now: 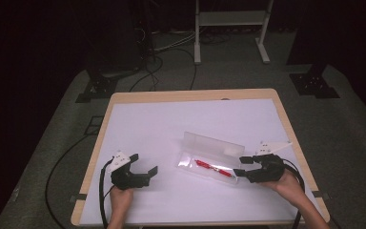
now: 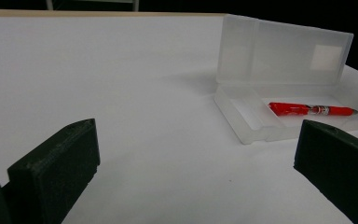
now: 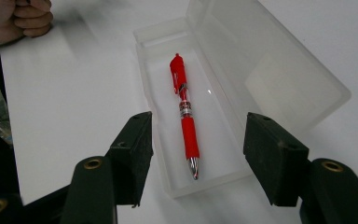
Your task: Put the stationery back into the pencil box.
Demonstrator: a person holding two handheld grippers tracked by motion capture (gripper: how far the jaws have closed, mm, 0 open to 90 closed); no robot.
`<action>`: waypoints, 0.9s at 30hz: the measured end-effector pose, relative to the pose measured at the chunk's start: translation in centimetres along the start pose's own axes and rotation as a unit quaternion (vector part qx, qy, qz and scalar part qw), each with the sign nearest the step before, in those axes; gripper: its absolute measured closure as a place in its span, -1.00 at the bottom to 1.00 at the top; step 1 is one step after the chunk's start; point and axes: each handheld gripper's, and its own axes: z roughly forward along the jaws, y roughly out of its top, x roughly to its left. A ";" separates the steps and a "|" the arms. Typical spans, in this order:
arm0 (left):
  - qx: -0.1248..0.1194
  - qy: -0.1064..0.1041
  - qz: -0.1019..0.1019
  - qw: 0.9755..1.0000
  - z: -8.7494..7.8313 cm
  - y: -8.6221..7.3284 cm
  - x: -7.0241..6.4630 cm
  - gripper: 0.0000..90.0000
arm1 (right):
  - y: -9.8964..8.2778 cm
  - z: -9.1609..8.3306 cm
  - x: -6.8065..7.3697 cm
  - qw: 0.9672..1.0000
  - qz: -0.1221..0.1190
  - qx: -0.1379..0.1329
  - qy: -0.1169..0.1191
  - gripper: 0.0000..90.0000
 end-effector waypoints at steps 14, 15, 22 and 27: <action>0.000 0.000 0.001 1.000 0.0 0.0 0.0 -1.00 | -1.5 -1.5 -0.3 1.000 0.011 -0.005 -0.015 -0.11; 0.000 0.000 0.000 1.000 0.0 0.0 0.0 -1.00 | -1.6 -1.6 -0.4 1.000 0.012 -0.005 -0.016 -0.11; 0.000 0.000 0.000 1.000 0.0 0.0 0.0 -1.00 | -2.6 -2.3 -0.6 1.000 0.019 -0.004 -0.023 -0.12; 0.001 0.000 0.001 1.000 0.0 0.0 0.0 -1.00 | -3.1 -2.9 -0.9 0.999 0.024 -0.007 -0.030 -0.12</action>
